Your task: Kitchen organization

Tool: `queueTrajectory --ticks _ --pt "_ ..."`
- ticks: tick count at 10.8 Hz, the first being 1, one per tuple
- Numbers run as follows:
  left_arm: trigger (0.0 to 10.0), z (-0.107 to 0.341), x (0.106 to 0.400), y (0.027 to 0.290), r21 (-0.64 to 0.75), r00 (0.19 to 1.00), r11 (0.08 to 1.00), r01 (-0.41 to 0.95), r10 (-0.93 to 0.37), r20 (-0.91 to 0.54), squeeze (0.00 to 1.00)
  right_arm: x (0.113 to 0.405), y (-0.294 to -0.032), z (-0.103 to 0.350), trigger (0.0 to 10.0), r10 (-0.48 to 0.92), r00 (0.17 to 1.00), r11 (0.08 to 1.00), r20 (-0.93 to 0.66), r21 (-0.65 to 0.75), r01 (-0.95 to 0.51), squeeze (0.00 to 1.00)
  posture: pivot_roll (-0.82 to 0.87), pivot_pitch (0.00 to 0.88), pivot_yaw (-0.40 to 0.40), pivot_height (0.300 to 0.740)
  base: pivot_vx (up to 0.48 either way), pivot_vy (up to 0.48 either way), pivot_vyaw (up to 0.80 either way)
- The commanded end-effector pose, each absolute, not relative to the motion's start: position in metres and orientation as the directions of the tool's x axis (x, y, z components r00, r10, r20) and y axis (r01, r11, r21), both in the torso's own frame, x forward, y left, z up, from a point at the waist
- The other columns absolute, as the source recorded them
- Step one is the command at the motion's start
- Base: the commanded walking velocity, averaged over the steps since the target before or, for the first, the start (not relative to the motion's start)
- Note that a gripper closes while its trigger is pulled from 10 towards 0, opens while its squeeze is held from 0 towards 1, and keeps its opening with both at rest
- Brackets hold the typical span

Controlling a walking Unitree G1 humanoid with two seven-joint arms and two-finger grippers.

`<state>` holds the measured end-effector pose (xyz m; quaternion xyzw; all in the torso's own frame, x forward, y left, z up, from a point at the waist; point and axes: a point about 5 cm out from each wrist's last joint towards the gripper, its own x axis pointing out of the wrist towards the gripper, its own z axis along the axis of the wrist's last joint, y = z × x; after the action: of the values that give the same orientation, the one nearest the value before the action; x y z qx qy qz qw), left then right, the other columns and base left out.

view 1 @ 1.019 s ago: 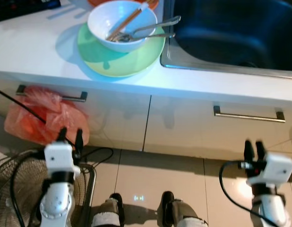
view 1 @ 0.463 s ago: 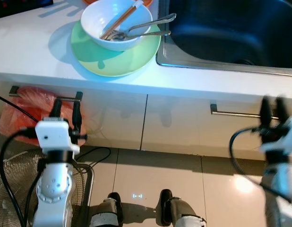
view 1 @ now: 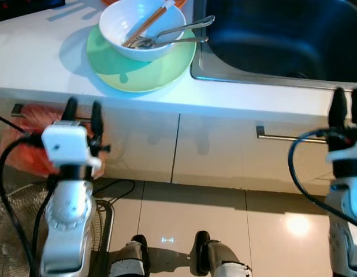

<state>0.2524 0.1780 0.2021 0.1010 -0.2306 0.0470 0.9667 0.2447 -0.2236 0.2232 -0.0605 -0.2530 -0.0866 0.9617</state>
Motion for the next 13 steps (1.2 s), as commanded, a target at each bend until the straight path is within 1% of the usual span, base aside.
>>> queueTrajectory --ticks 1,3,5,6,7,9,10,11,12,13 --pt "10.0 0.214 0.252 0.175 0.207 0.875 0.97 -0.128 0.013 0.483 0.0 0.245 -0.222 0.229 10.0 -0.145 0.848 0.98 0.511 -0.044 0.194 0.0 0.05 0.298 -0.034 0.74 0.0 0.0 0.0" --pt "10.0 0.228 0.26 0.169 0.257 0.856 0.96 -0.108 -0.042 0.515 0.0 0.255 -0.212 0.233 10.0 -0.117 0.852 0.989 0.51 -0.016 0.146 0.0 0.05 0.29 -0.038 0.74 0.0 0.0 0.0" --pt "10.0 0.243 0.271 0.155 0.334 0.831 0.941 -0.046 -0.149 0.536 0.0 0.271 -0.196 0.228 10.0 -0.081 0.873 0.997 0.482 0.035 0.074 0.0 0.06 0.274 -0.042 0.74 0.0 0.0 0.0" --pt "10.0 0.244 0.276 0.147 0.373 0.825 0.928 -0.005 -0.207 0.526 0.0 0.278 -0.188 0.223 10.0 -0.057 0.882 0.998 0.467 0.046 0.04 0.0 0.07 0.265 -0.042 0.74 0.0 0.0 0.0" --pt "10.0 0.239 0.283 0.137 0.433 0.827 0.9 0.057 -0.285 0.484 0.0 0.287 -0.18 0.219 10.0 -0.047 0.892 0.996 0.449 0.09 0.008 0.0 0.07 0.257 -0.039 0.74 0.0 0.0 0.0" --pt "10.0 0.239 0.29 0.127 0.501 0.814 0.859 0.106 -0.364 0.453 0.0 0.296 -0.172 0.221 10.0 -0.019 0.894 0.993 0.448 0.111 -0.035 0.0 0.07 0.251 -0.039 0.74 0.0 0.0 0.0" --pt "10.0 0.24 0.292 0.125 0.509 0.811 0.854 0.11 -0.373 0.451 0.0 0.297 -0.171 0.221 10.0 -0.015 0.893 0.992 0.449 0.119 -0.042 0.0 0.07 0.248 -0.039 0.74 0.0 0.0 0.0" --pt "10.0 0.251 0.302 0.112 0.532 0.774 0.837 0.13 -0.421 0.473 0.0 0.305 -0.162 0.223 10.0 0.019 0.888 0.989 0.459 0.12 -0.083 0.0 0.06 0.238 -0.029 0.74 0.0 0.0 0.0" --pt "10.0 0.257 0.308 0.102 0.547 0.749 0.825 0.141 -0.45 0.486 0.0 0.311 -0.159 0.225 10.0 0.023 0.883 0.984 0.469 0.144 -0.103 0.0 0.06 0.23 -0.024 0.74 0.0 0.0 0.0" --pt "10.0 0.26 0.312 0.095 0.553 0.734 0.818 0.158 -0.472 0.489 0.0 0.314 -0.156 0.226 10.0 0.037 0.88 0.983 0.474 0.14 -0.117 0.0 0.06 0.222 -0.023 0.74 0.0 0.0 0.0"
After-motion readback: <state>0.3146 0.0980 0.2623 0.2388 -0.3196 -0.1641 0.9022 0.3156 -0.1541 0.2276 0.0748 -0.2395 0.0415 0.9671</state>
